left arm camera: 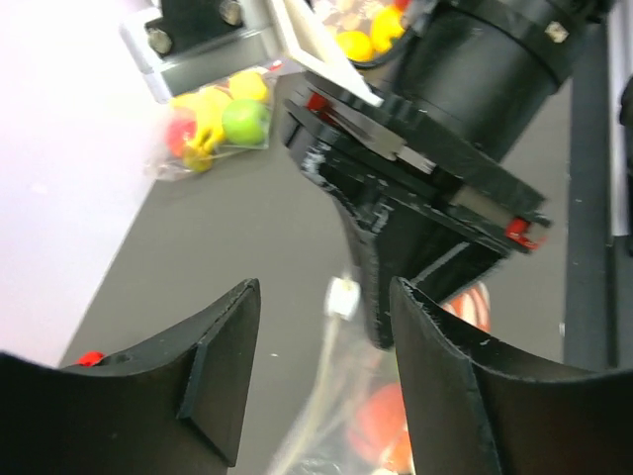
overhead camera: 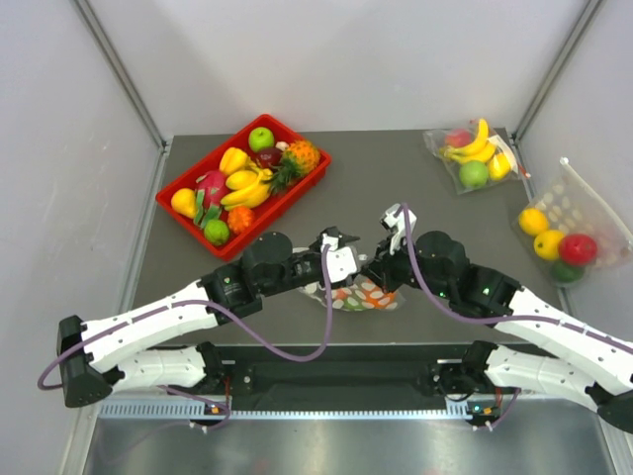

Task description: Open the zip-top bag and remove the fake food

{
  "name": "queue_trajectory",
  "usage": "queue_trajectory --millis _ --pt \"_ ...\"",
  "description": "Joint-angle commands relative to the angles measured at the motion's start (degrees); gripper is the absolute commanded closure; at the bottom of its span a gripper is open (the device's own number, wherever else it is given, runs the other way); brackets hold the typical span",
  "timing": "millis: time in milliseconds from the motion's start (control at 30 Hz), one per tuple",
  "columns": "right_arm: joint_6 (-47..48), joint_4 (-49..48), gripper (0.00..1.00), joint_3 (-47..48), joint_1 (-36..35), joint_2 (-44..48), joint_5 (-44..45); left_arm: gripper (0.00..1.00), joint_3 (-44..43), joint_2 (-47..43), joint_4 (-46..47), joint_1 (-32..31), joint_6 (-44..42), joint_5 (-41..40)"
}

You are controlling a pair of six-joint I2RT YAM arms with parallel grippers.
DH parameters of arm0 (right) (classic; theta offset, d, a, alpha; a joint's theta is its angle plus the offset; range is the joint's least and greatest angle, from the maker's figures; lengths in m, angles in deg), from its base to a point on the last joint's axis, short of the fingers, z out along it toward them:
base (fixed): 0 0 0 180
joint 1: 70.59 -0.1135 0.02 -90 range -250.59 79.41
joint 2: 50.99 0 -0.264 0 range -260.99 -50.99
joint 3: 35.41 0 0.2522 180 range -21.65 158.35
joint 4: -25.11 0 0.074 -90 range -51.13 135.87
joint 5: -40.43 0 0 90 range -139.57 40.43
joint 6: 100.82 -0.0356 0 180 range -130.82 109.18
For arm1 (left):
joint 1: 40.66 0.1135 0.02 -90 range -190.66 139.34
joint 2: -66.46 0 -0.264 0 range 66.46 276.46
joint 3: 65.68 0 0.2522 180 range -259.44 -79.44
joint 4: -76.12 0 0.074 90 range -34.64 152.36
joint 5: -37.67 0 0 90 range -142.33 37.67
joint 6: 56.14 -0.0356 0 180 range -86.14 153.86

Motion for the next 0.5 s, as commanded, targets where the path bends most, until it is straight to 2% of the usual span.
queue_trajectory --millis 0,167,200,233,467 --pt "-0.11 -2.67 1.0 0.6 0.29 1.37 -4.04 0.42 -0.03 -0.26 6.01 -0.3 -2.58 -2.92" --pt "-0.29 -3.02 1.0 -0.11 0.29 1.81 -5.54 0.51 -1.0 1.58 4.96 -0.3 -3.19 -3.19" --pt "-0.38 -2.94 1.0 -0.28 0.29 2.07 -5.45 0.57 -1.43 1.76 4.52 -0.21 -3.11 -3.01" --pt "-0.38 -2.94 1.0 -0.29 0.29 2.16 -5.45 0.59 -1.61 2.11 4.08 -0.3 -3.02 -2.66" --pt "-0.29 -2.41 1.0 -0.37 0.29 2.95 -4.84 0.62 -1.35 1.85 1.97 -0.39 -1.7 -0.64"
